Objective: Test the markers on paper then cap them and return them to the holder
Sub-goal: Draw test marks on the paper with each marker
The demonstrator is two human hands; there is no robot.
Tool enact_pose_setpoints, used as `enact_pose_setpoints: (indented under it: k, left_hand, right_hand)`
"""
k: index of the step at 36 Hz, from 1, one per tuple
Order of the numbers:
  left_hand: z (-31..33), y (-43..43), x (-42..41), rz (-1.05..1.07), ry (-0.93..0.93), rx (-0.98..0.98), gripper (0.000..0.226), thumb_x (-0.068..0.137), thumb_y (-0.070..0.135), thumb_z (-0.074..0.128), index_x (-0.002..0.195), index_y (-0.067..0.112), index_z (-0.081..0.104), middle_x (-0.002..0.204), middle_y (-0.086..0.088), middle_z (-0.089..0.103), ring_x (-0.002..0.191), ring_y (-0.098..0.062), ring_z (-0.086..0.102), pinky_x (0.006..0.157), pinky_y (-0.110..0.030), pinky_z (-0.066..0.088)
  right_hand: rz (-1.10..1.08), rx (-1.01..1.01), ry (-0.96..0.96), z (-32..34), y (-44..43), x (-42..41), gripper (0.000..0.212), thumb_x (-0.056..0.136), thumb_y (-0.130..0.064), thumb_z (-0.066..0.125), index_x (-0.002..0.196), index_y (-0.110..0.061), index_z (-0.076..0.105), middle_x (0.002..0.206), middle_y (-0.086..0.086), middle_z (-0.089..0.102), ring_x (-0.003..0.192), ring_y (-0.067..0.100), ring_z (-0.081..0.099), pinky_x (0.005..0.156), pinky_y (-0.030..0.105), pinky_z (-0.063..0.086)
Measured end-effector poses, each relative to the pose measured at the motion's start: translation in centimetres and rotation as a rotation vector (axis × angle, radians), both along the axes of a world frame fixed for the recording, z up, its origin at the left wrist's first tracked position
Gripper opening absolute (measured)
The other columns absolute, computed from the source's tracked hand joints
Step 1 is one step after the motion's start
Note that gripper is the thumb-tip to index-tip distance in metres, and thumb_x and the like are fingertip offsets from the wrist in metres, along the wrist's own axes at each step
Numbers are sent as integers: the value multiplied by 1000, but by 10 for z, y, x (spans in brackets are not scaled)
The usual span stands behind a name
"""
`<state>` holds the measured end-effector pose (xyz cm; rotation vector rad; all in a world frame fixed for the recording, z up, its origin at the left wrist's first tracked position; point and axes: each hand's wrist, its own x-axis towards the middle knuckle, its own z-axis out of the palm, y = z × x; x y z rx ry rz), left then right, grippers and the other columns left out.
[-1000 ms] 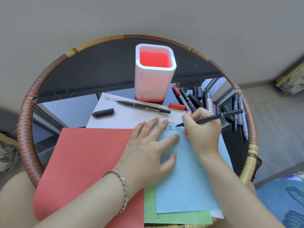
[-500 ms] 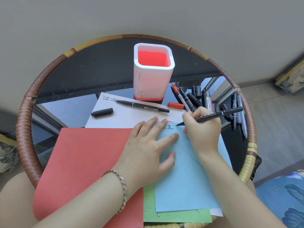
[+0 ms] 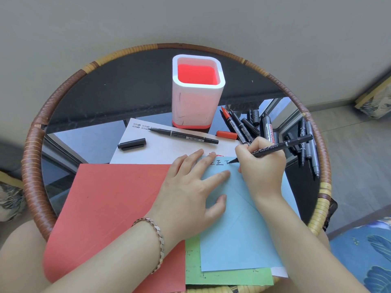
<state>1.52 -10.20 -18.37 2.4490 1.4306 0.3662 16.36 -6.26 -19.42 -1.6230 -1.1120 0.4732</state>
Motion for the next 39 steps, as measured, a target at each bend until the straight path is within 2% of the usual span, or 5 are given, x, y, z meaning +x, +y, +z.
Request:
enact_pose_setpoints:
  k: [8,13,16,23,39]
  left_hand:
    - [0,-1,0,6,-17,-2,45,77,45,39,115,32,61,134,-4,51,128,-26,41,106,-42,23]
    - [0,-1,0,6,-26,4,41,77,43,46,114,32,61,134,-4,51,128,-26,40,107,-42,22]
    - [-1,-1,0,10,-36,0,41,76,41,50,114,31,62,134,-5,51,128,-27,40,107,-42,22]
    - [-1,0,0,5,-25,-2,42,77,42,49,116,32,60,136,-4,49,130,-26,38,107,-42,21]
    - [0,-1,1,-11,13,18,44,79,45,39,116,32,60,135,-5,50,129,-27,40,107,-46,21]
  right_hand:
    - [45,-10,1,2,-1,-3,23,64,-8,55,45,-9,41,38,5,50,37,9,46,52,23,40]
    - [41,-4,6,0,0,0,32,63,-5,56,41,-17,37,34,-7,46,45,27,52,51,23,37]
    - [39,-4,42,0,-1,0,29,62,-9,55,40,-17,37,34,-7,46,43,20,49,47,19,36]
    - [30,0,-4,0,0,-2,19,59,-14,52,45,-11,38,43,9,45,48,36,46,52,28,36]
    - [55,116,106,10,-6,3,33,82,-20,67,59,-23,42,46,-12,51,44,5,45,49,21,39]
